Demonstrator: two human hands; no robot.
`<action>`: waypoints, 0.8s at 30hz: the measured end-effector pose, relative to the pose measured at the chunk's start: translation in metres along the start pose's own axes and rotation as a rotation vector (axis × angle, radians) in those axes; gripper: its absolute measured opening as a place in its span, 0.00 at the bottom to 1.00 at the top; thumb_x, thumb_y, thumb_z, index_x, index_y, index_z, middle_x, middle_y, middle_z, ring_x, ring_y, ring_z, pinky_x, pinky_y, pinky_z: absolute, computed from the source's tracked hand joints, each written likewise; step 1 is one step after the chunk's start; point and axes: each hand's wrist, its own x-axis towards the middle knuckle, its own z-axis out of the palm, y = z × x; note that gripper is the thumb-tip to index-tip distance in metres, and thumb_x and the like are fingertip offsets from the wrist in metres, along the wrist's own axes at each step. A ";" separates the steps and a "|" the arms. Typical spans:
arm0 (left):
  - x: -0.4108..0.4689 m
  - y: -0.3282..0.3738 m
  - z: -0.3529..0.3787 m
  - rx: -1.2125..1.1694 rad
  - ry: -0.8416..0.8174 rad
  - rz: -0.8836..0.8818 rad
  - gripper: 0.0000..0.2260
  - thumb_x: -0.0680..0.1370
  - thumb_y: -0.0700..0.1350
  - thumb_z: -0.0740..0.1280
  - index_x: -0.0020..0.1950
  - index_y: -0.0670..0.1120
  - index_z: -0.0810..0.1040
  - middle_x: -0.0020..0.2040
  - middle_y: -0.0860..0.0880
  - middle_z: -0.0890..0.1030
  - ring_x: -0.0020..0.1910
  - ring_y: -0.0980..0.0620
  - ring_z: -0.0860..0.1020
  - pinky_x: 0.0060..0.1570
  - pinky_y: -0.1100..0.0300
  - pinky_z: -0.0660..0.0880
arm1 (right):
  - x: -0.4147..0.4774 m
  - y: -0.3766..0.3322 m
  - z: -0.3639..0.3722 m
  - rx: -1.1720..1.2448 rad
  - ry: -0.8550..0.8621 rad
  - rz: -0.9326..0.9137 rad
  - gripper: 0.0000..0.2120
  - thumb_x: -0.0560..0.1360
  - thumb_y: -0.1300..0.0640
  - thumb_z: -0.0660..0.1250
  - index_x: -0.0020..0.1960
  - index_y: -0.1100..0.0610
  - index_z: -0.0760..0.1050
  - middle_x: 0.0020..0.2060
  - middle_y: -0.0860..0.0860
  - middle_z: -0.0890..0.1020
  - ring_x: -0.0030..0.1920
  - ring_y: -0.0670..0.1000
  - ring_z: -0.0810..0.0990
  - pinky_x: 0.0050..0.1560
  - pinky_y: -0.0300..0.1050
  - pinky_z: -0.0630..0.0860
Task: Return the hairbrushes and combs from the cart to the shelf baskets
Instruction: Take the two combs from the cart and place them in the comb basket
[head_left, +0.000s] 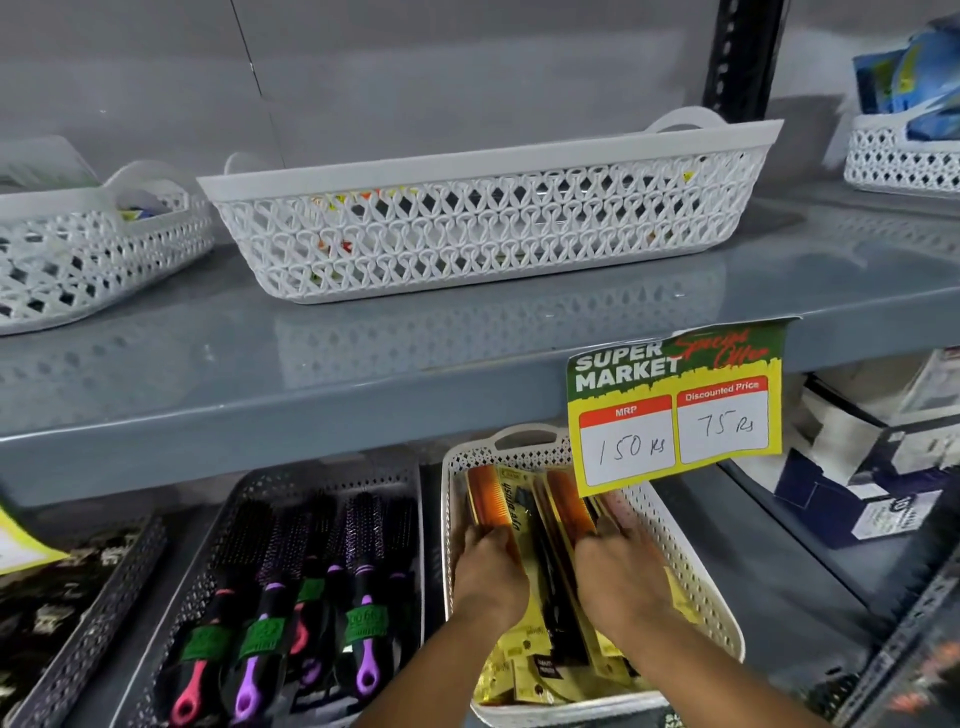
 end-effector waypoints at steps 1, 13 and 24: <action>0.000 -0.001 -0.001 -0.009 -0.013 0.018 0.16 0.77 0.40 0.59 0.63 0.49 0.77 0.68 0.45 0.70 0.66 0.44 0.72 0.65 0.57 0.69 | 0.002 0.004 0.001 0.038 0.031 -0.029 0.16 0.73 0.67 0.60 0.57 0.56 0.79 0.59 0.55 0.79 0.62 0.58 0.75 0.61 0.51 0.75; 0.000 -0.013 0.003 -0.003 -0.137 0.131 0.27 0.75 0.35 0.56 0.72 0.54 0.68 0.79 0.53 0.57 0.76 0.45 0.60 0.73 0.51 0.63 | 0.001 0.045 0.030 0.202 -0.159 -0.077 0.27 0.81 0.48 0.50 0.77 0.57 0.53 0.78 0.55 0.49 0.78 0.56 0.44 0.77 0.53 0.49; -0.004 -0.008 0.001 0.292 -0.195 0.183 0.28 0.78 0.56 0.61 0.77 0.58 0.57 0.81 0.49 0.47 0.79 0.41 0.48 0.75 0.51 0.41 | -0.002 0.049 0.033 0.261 -0.143 -0.066 0.27 0.81 0.46 0.50 0.77 0.54 0.54 0.79 0.53 0.51 0.78 0.53 0.45 0.77 0.51 0.49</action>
